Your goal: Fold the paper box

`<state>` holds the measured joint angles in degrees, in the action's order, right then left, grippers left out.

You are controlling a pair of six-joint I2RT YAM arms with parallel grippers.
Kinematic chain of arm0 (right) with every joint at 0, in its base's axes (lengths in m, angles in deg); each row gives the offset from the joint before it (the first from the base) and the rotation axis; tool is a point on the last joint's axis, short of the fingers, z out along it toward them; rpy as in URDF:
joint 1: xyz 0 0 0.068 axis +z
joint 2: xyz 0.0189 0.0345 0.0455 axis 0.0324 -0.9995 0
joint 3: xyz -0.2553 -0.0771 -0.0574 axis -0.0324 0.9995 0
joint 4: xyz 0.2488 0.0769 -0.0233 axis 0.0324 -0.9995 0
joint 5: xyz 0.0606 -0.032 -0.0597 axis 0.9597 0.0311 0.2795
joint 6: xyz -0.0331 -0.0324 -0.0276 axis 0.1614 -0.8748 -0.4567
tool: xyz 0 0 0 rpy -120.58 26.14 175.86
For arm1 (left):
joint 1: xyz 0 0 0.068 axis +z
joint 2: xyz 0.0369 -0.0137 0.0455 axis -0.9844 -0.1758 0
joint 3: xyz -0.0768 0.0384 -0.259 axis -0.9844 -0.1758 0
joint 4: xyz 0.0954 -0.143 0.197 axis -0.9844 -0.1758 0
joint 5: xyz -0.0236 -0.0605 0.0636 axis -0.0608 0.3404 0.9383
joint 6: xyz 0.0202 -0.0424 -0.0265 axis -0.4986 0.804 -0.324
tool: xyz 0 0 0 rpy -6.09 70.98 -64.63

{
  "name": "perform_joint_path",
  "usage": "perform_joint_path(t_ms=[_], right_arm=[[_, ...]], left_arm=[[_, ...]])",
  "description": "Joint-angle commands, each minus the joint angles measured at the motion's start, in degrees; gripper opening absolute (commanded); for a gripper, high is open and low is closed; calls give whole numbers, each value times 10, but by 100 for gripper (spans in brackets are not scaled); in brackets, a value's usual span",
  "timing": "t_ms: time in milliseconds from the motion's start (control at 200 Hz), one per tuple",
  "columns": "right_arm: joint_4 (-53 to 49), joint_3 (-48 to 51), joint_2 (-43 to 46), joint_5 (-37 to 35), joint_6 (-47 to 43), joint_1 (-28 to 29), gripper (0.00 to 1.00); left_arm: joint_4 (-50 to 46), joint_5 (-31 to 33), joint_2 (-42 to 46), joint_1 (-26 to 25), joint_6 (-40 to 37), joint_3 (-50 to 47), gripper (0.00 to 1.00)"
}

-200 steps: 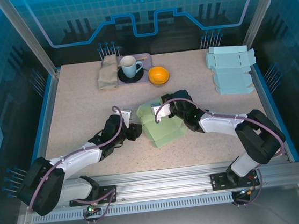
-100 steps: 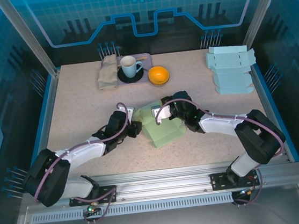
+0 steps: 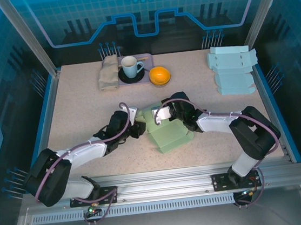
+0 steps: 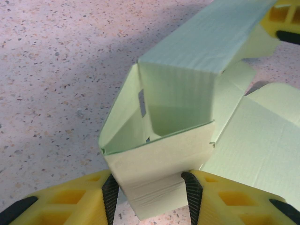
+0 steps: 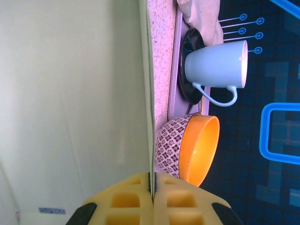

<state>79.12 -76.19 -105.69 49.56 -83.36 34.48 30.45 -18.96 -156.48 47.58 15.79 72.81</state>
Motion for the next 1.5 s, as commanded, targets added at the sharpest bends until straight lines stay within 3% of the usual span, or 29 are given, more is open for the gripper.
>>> perform_joint_path(t_ms=[0, 340, 570, 700, 785, 1266, 1496], right_arm=[[14, 4, -9, -4, 16, 4, 0], [36, 15, 1, -12, 18, -13, 0], [128, 48, 27, -24, 9, -23, 0], [209, 65, 15, -56, -13, -5, 0], [255, 72, 5, -70, -29, 6, 0], [255, 66, -53, -57, -46, 11, 0], [282, 78, -74, -68, -53, 14, 0]], left_arm=[[25, -20, 9, -4, 1, -10, 46], [1, -5, 37, -3, 2, -5, 43], [-36, 111, 97, -2, 37, -15, 42], [-36, 139, 111, 6, 34, -23, 42], [-40, 141, 105, 20, 36, -23, 42], [13, 119, 56, 37, -30, -37, 42], [31, 68, 22, 37, -30, -29, 42]])
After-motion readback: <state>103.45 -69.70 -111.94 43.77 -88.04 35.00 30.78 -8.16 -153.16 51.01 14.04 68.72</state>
